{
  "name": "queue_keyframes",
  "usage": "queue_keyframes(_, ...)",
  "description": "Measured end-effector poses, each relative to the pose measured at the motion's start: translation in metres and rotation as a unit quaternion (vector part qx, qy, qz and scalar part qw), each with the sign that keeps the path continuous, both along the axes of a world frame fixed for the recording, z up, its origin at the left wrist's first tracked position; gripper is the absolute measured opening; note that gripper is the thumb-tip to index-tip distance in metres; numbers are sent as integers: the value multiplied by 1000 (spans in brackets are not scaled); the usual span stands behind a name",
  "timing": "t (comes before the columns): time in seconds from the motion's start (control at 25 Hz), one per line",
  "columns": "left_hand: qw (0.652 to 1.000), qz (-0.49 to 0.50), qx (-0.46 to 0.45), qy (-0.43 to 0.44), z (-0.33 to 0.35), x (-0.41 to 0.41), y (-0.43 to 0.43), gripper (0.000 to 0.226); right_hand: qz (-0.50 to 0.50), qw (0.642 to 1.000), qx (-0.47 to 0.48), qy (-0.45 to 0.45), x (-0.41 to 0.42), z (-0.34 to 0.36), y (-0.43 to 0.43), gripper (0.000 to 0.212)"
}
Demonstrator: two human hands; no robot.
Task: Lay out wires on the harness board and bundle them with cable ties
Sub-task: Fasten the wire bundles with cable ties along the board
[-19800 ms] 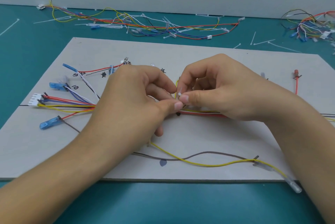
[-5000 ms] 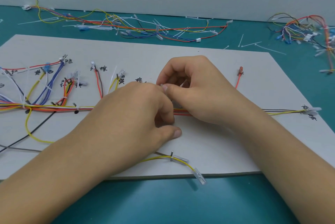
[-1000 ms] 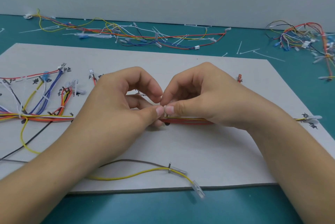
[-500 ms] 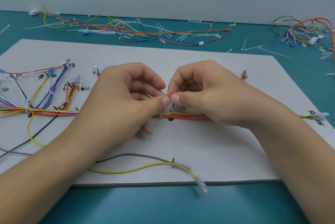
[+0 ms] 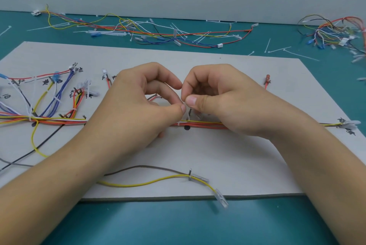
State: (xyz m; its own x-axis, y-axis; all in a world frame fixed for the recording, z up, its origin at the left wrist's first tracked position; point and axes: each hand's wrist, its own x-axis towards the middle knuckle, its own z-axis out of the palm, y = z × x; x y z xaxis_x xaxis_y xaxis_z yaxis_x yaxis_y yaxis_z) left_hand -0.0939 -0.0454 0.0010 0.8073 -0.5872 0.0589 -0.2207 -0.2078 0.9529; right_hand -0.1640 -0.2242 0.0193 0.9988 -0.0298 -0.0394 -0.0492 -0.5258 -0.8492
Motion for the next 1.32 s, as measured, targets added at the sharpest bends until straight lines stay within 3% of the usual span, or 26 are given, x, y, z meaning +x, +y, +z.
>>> queue_keyframes(0.48,997,-51,60,-25,0,-1,-2,44,-36,997,17,-61,2,-1,5,20)
queue_keyframes(0.72,993,-66,83,-42,1,3,-4,32,-72,993,-6,-90,3,1,8,21)
queue_keyframes(1.32,984,-92,125,-87,2,3,-4,34,-130,980,-34,-146,3,3,12,24)
